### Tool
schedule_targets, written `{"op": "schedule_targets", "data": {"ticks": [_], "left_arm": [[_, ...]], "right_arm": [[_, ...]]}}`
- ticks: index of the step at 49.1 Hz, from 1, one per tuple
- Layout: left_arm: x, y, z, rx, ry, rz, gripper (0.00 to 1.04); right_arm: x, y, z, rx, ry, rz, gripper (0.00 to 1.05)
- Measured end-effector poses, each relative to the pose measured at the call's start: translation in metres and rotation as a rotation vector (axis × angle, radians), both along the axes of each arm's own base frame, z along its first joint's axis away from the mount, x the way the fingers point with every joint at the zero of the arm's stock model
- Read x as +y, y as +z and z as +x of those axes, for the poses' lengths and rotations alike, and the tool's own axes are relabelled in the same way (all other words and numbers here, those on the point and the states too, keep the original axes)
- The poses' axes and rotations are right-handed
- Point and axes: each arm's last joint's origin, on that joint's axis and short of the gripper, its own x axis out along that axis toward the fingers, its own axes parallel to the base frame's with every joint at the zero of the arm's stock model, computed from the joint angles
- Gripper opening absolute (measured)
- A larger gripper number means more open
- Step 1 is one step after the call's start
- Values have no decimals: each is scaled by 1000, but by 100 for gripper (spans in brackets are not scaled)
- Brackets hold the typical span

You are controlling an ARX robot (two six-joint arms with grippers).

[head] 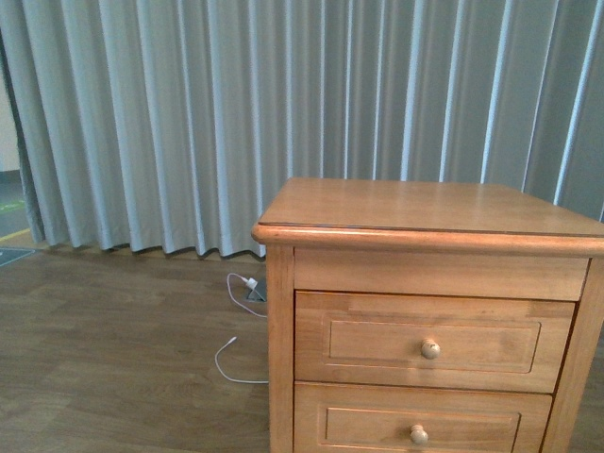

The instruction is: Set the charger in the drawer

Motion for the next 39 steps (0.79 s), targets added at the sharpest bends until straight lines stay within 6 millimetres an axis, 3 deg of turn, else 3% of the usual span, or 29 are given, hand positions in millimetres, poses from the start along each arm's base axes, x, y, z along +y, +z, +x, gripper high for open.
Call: {"op": "schedule_targets", "data": {"ticks": [5, 39], "left_arm": [[0, 0, 0, 0, 0, 0, 99], [0, 0, 0, 0, 0, 0, 99]], "right_arm": [[0, -3, -2, -5, 1, -5, 1], [0, -24, -16, -4, 2, -8, 2]]}}
